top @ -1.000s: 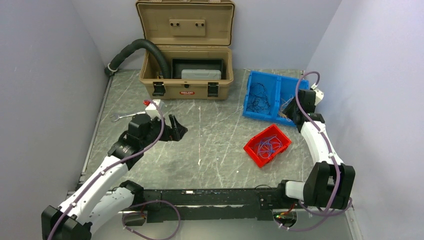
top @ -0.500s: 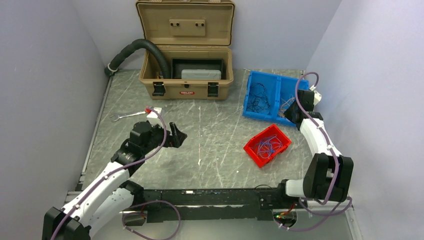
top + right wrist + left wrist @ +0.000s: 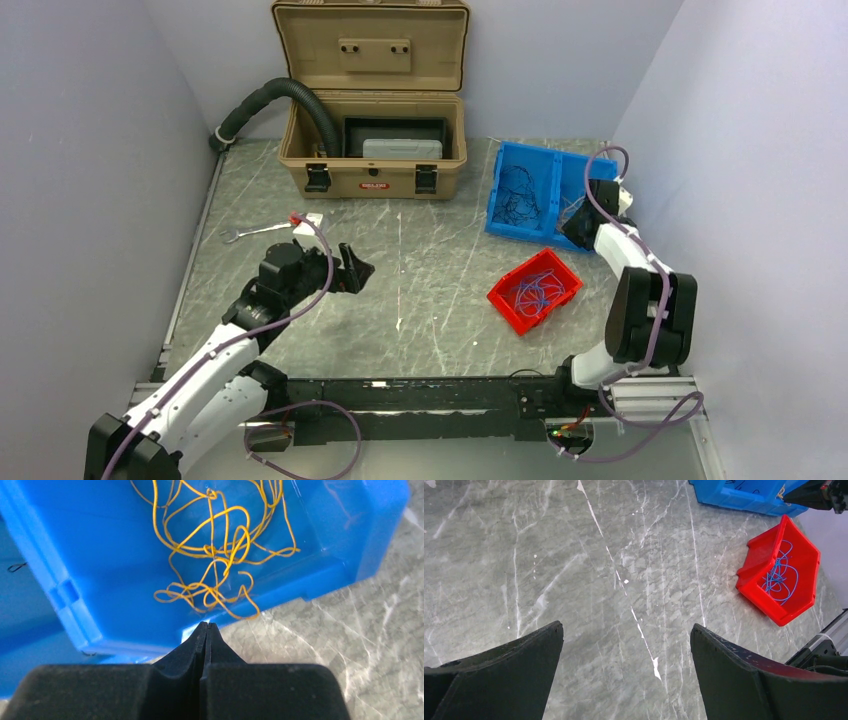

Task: Untangle the cables
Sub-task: Place the cable in the bin.

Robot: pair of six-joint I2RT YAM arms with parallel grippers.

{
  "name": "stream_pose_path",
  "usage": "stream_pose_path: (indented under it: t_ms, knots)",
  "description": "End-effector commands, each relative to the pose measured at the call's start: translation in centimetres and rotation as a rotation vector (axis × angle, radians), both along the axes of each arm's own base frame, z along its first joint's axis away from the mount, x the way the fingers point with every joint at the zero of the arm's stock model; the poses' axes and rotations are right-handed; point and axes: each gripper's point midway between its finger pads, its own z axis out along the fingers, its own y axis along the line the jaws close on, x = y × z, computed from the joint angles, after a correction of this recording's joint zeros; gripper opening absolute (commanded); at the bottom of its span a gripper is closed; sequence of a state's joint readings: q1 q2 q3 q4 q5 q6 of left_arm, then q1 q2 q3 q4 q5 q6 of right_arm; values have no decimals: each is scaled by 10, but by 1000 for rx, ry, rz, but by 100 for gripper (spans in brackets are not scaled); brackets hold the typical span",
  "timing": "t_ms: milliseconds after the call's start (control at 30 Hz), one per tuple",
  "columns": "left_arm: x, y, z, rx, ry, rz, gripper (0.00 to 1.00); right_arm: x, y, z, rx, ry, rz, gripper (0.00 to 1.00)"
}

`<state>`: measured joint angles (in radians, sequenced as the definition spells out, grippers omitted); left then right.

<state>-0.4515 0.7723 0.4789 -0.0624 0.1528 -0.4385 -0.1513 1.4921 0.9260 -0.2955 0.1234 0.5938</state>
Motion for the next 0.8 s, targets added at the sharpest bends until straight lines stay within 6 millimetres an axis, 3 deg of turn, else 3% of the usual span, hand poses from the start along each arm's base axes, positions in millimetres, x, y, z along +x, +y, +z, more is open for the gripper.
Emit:
stream_pose_path:
  t_ms: [0,367,433,533,633,767]
  knots:
    - [7,-5,17,-22,-59,-12,99,34,-8,8,16,-61,-27,0]
    - [10,-7,15,-15,-43,-11,99,46,-16,-27,54,7,-51,0]
    - [11,-8,15,-16,-42,-14,99,47,-16,-24,61,-4,-53,0]
    - [11,-8,16,-16,-44,-11,100,50,-17,-6,50,-43,-46,0]
    - [9,-8,19,-26,-50,-15,99,52,-17,26,23,-97,-24,0]
    - [8,-3,31,-54,-102,11,99,45,-9,86,-6,-247,47,0]
